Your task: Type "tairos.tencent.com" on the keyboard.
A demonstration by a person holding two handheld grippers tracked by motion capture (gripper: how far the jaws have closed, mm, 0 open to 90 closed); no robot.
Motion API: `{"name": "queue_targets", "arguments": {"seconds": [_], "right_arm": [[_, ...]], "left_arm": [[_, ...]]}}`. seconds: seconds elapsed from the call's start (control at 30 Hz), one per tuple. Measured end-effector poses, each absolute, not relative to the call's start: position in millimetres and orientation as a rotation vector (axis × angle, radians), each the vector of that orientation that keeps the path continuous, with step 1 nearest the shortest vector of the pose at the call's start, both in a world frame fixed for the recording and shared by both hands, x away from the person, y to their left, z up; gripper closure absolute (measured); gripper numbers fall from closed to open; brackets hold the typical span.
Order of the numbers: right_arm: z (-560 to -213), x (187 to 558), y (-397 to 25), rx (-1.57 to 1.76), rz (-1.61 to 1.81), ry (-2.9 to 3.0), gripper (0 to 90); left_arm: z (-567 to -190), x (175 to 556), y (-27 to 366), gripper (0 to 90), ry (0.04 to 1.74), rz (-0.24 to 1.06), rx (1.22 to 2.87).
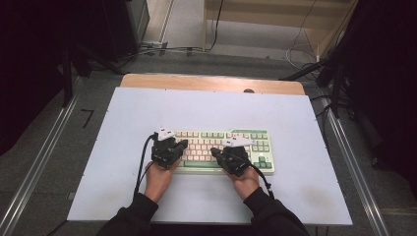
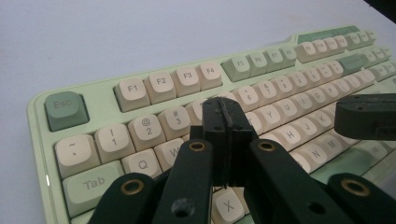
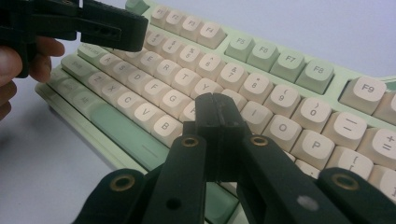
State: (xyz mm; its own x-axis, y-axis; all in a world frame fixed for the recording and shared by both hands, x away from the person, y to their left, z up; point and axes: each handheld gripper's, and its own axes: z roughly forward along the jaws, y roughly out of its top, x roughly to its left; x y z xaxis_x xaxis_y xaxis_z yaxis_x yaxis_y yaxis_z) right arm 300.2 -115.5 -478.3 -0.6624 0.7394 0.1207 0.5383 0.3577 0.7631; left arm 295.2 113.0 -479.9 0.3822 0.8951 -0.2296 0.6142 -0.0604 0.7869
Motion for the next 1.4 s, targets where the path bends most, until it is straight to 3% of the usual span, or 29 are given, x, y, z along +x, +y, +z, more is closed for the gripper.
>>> {"name": "queue_targets", "arguments": {"seconds": [1.17, 1.4], "right_arm": [[-493.2, 297.7, -101.3, 1.098, 1.155, 2.431, 87.9], [-481.5, 297.8, -107.1, 1.116, 1.202, 2.392, 88.0]], "left_arm": [[-480.4, 293.9, 113.1, 90.0, 1.324, 0.401, 1.764], [-480.8, 295.0, 110.4, 90.0, 1.322, 0.386, 1.763]]}}
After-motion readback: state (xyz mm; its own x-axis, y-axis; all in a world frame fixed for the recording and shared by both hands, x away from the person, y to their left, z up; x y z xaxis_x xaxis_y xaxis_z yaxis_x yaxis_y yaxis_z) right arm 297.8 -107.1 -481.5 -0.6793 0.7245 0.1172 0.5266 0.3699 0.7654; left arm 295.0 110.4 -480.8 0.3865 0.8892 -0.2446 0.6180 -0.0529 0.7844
